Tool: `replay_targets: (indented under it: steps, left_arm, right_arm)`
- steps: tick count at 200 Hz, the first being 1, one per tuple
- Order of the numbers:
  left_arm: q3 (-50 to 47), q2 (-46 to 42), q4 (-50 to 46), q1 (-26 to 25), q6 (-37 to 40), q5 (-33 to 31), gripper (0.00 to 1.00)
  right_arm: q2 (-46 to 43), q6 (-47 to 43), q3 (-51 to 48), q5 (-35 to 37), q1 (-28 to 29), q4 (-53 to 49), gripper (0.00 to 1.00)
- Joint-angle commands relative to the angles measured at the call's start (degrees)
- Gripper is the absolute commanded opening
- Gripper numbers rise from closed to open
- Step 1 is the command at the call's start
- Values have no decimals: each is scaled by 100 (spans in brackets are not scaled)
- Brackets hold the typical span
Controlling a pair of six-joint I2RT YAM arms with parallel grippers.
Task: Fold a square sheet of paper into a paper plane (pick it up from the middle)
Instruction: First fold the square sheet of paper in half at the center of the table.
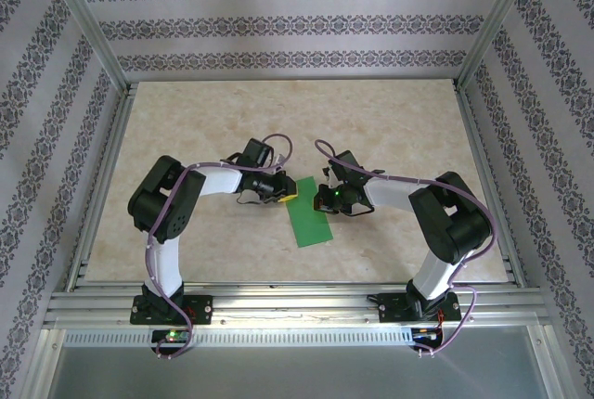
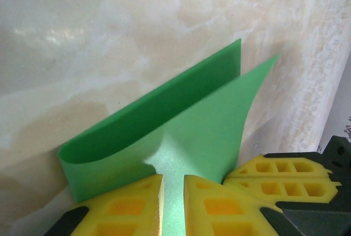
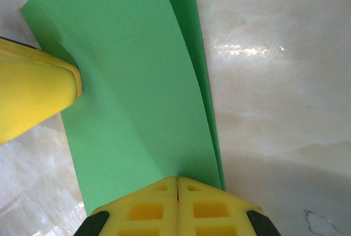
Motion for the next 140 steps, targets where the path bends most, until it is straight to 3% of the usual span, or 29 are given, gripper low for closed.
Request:
replay_targets:
  steps: [1,140]
  left_arm:
    - [334,-39,-267,143,232,11,18]
    - [458,529,-449,514,566,-355,20]
  right_arm:
    - [227,9,-240,277,-23,-693,0]
    - [193,-24,-209,257,-31,-786,0]
